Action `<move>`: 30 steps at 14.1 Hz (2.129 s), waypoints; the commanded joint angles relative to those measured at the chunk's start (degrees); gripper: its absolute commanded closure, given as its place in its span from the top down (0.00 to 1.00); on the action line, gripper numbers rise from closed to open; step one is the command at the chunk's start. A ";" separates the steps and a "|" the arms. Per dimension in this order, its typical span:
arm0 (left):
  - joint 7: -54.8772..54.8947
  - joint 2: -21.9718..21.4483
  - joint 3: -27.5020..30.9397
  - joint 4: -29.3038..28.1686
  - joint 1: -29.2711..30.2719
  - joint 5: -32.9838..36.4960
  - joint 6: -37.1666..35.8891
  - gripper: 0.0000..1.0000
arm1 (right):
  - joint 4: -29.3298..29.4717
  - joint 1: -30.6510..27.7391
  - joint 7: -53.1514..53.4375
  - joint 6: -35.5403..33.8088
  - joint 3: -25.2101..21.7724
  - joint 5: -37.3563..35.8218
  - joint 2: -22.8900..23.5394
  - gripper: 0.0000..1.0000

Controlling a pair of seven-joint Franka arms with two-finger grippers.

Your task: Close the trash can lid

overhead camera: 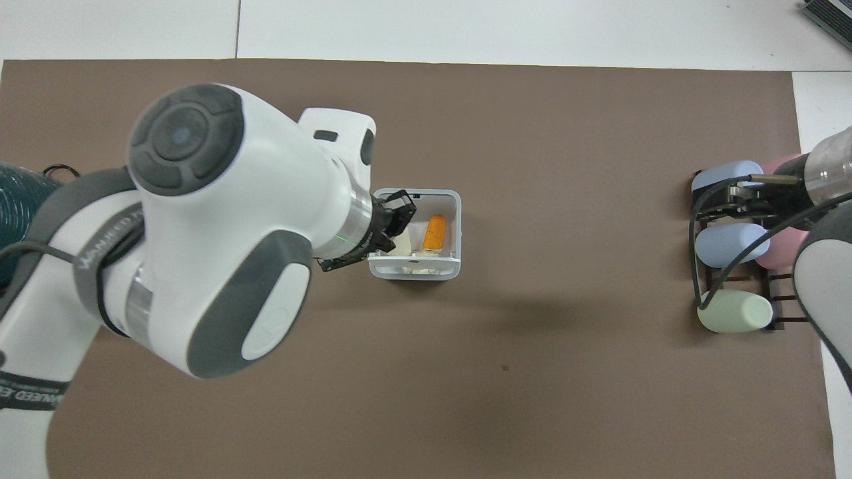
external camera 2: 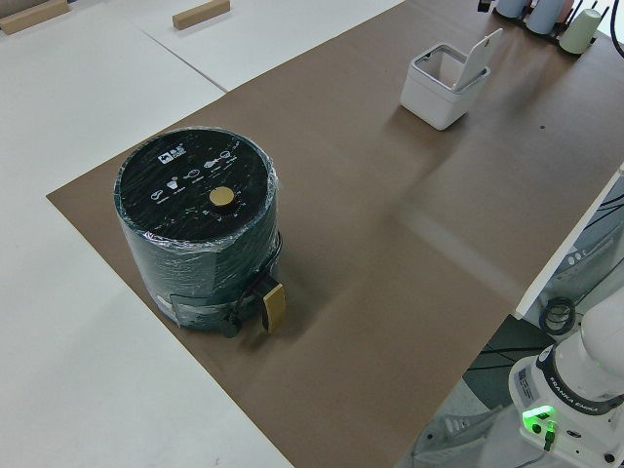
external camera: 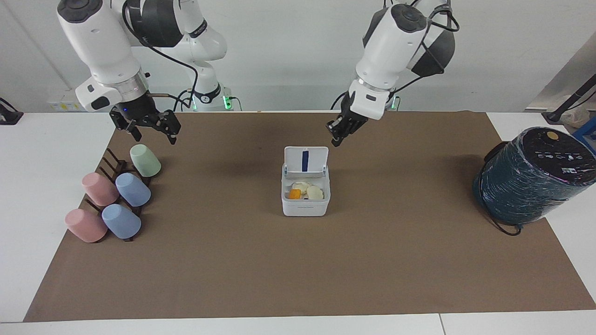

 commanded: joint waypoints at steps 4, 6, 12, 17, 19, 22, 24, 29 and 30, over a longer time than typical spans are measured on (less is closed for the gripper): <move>-2.74 -8.54 0.71 -20.60 -6.12 -0.88 14.28 0.00 | -0.49 -0.36 -0.72 -0.28 0.18 -0.19 -0.49 1.00; -2.31 -8.46 0.71 -21.23 -5.95 -0.88 14.99 0.00 | -0.49 -0.36 -0.72 -0.28 0.18 -0.19 -0.49 1.00; -3.62 -2.76 0.80 -21.32 -2.52 -0.97 33.78 0.00 | -0.49 -0.36 -0.72 -0.28 0.18 -0.19 -0.49 1.00; -3.45 0.49 0.89 -21.24 -1.21 -0.88 40.64 0.00 | -0.49 -0.45 -0.72 -0.28 0.18 -0.19 -0.49 1.00; -3.54 3.74 0.89 -20.53 -1.47 -0.88 42.93 0.00 | -0.49 -0.36 -0.72 -0.28 0.27 -0.19 -0.49 1.00; -2.92 5.33 0.89 -20.53 -1.38 -0.88 44.35 0.00 | -0.49 -0.45 -0.72 -0.28 0.18 -0.19 -0.49 1.00; -3.01 6.30 0.89 -19.83 -1.38 -0.88 46.01 0.00 | -0.49 -0.45 -0.72 -0.37 0.18 -0.19 -0.49 1.00; -2.92 11.13 0.89 -18.51 -1.56 -0.26 49.08 0.00 | -0.49 -0.45 -0.72 -0.28 0.18 -0.19 -0.49 1.00; -2.83 11.57 0.89 -18.60 -1.64 -0.26 49.70 0.00 | -0.49 -0.45 -0.72 -0.28 0.18 -0.19 -0.49 1.00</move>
